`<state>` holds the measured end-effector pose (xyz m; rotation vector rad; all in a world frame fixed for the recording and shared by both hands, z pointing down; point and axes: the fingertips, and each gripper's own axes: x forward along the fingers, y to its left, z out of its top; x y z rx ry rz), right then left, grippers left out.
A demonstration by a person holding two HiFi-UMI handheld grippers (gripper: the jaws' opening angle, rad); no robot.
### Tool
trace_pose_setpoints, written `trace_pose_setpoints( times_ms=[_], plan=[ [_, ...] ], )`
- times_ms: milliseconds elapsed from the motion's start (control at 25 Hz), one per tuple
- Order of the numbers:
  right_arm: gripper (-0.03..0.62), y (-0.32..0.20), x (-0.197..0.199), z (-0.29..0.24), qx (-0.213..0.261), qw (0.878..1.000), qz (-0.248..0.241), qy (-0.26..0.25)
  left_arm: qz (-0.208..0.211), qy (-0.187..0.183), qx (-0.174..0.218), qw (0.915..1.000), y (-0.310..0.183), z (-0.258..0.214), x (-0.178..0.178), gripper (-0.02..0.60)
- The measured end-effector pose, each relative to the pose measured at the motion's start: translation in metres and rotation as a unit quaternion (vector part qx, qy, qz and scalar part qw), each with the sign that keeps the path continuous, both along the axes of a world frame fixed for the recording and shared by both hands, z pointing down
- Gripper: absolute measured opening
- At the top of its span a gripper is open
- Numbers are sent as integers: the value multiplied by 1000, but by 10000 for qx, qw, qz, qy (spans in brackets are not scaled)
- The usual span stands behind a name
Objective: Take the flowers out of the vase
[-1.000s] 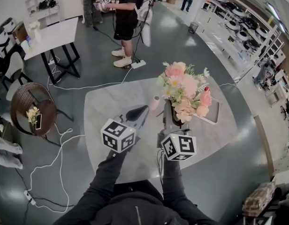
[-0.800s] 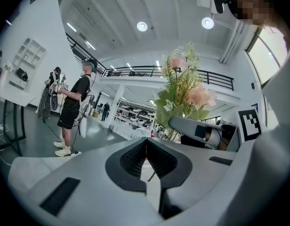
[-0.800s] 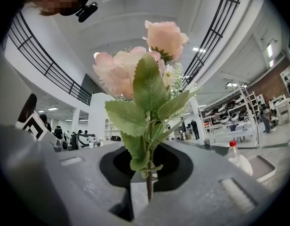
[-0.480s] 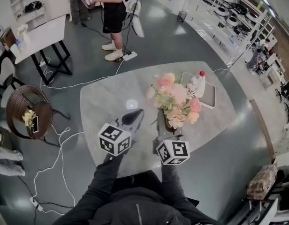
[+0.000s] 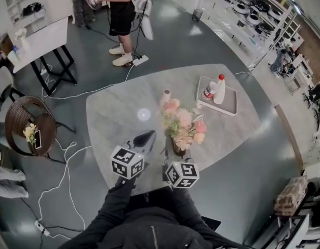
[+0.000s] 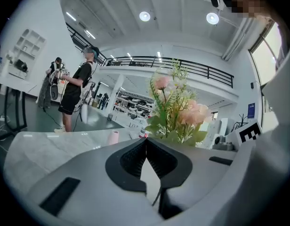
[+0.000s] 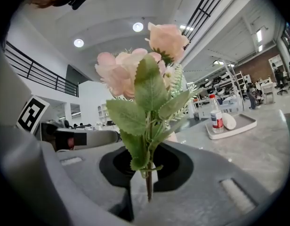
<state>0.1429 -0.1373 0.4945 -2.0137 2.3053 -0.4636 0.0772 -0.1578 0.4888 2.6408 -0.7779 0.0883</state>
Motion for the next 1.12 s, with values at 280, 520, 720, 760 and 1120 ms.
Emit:
trace_pose_setpoints(
  times_ms=[280, 520, 720, 760, 1120],
  plan=[
    [51, 7, -8, 19, -275, 9996, -71, 60, -25, -64, -205, 9998, 10, 18, -3, 2],
    [51, 8, -7, 17, -285, 9995, -108, 79, -87, -35, -192, 9998, 11, 17, -3, 0],
    [51, 10, -6, 16, -309, 9995, -104, -1, -109, -51, -188, 9998, 14, 15, -7, 0],
    [51, 10, -7, 16, -303, 9995, -117, -16, -114, -53, -187, 9997, 14, 15, -7, 0],
    [51, 15, -13, 21, -425, 9989, -152, -112, -158, -46, -178, 9997, 22, 15, -13, 0]
  ],
)
